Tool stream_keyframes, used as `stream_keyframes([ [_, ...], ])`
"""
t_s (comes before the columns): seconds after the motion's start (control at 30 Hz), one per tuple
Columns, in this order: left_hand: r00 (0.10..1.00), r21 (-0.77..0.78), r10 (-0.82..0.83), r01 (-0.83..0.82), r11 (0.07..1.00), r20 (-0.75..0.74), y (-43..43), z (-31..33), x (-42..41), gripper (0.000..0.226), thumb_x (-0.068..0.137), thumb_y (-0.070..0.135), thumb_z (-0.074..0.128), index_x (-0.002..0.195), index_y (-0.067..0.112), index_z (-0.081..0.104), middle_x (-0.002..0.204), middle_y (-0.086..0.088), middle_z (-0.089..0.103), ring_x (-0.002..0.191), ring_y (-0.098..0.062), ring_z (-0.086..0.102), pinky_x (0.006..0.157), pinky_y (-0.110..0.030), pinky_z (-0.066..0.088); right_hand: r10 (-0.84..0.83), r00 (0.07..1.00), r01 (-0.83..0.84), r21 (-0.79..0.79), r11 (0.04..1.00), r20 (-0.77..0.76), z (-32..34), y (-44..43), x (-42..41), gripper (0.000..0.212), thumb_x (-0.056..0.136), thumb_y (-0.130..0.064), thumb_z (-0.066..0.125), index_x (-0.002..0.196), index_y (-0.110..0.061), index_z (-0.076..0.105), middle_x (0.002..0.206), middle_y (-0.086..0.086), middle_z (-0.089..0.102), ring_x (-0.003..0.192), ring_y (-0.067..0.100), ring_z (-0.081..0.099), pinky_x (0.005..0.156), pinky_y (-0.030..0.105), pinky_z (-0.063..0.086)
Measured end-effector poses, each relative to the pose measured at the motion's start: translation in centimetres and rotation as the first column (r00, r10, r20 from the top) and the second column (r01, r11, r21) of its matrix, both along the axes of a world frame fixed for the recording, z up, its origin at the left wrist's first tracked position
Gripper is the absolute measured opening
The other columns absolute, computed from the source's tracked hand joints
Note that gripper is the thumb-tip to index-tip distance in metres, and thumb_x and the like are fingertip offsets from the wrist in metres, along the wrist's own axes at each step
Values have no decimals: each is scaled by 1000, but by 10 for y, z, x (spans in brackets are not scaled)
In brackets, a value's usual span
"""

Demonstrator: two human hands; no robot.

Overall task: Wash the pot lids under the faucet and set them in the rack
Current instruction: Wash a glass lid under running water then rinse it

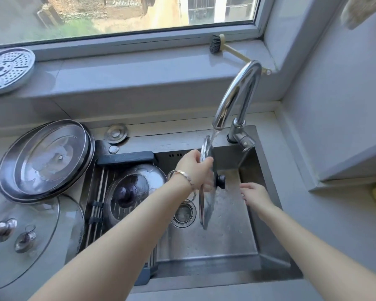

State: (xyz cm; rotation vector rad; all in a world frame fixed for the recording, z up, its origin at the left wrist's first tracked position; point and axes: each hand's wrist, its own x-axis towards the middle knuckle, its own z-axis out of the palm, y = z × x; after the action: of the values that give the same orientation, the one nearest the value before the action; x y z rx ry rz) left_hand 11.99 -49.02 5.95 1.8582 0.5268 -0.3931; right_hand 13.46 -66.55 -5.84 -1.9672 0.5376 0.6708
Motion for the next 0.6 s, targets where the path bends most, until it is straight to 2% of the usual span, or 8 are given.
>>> stream_keyframes([
  [0.07,997,91,-79,81,993,-24,-8,0,9,17,82,28,50,76,14,44,89,-23,66,85,-41,67,79,-52,55,3,997,-1,-36,999,71,8,-4,8,36,90,-4,42,122,-4,58,122,12,60,101,23,54,88,30,40],
  [0.1,994,136,-105,109,985,-34,-11,1,12,18,81,27,50,72,15,41,82,-17,63,80,-38,66,80,-44,55,9,994,-5,-40,999,105,13,-4,12,36,91,-4,41,124,-4,56,127,12,57,109,25,54,91,28,39],
  [0.2,992,203,-121,128,971,-44,-12,6,20,21,81,27,51,67,16,40,77,-8,56,71,-23,56,70,-32,47,39,982,-36,-21,999,184,25,1,24,39,94,-8,42,133,-4,48,137,12,50,127,24,46,102,28,34],
  [0.23,994,183,-103,109,977,-45,-10,8,22,20,77,30,51,67,16,42,78,-8,58,73,-25,59,73,-33,51,53,979,-50,-22,999,197,28,4,27,42,94,-10,43,136,-5,43,140,11,47,129,23,44,104,29,32],
  [0.3,998,129,-45,50,990,-34,-2,12,24,20,67,35,49,67,15,45,80,-12,65,83,-33,68,81,-46,56,49,979,-47,-17,999,197,32,13,35,50,94,-13,43,142,-6,33,145,10,42,133,23,40,107,31,29],
  [0.37,999,115,-10,14,993,-44,8,12,23,24,63,37,49,69,14,50,83,-15,68,83,-35,69,81,-53,55,24,979,-29,24,999,204,33,22,44,54,93,-11,43,145,-6,29,148,11,38,135,23,37,109,33,28],
  [0.5,997,33,68,-67,997,-47,21,17,6,16,74,26,54,75,10,56,77,-13,60,72,-27,65,80,-52,56,-33,978,25,40,999,204,36,40,55,38,89,-5,40,126,-5,44,144,14,41,121,26,47,98,32,35],
  [0.6,990,-17,141,-142,990,-26,28,19,-10,9,80,14,55,78,7,59,78,-16,62,66,-23,63,73,-46,58,0,983,-7,34,999,186,40,53,61,59,89,-2,37,146,-8,26,147,7,36,128,24,41,100,30,32],
])
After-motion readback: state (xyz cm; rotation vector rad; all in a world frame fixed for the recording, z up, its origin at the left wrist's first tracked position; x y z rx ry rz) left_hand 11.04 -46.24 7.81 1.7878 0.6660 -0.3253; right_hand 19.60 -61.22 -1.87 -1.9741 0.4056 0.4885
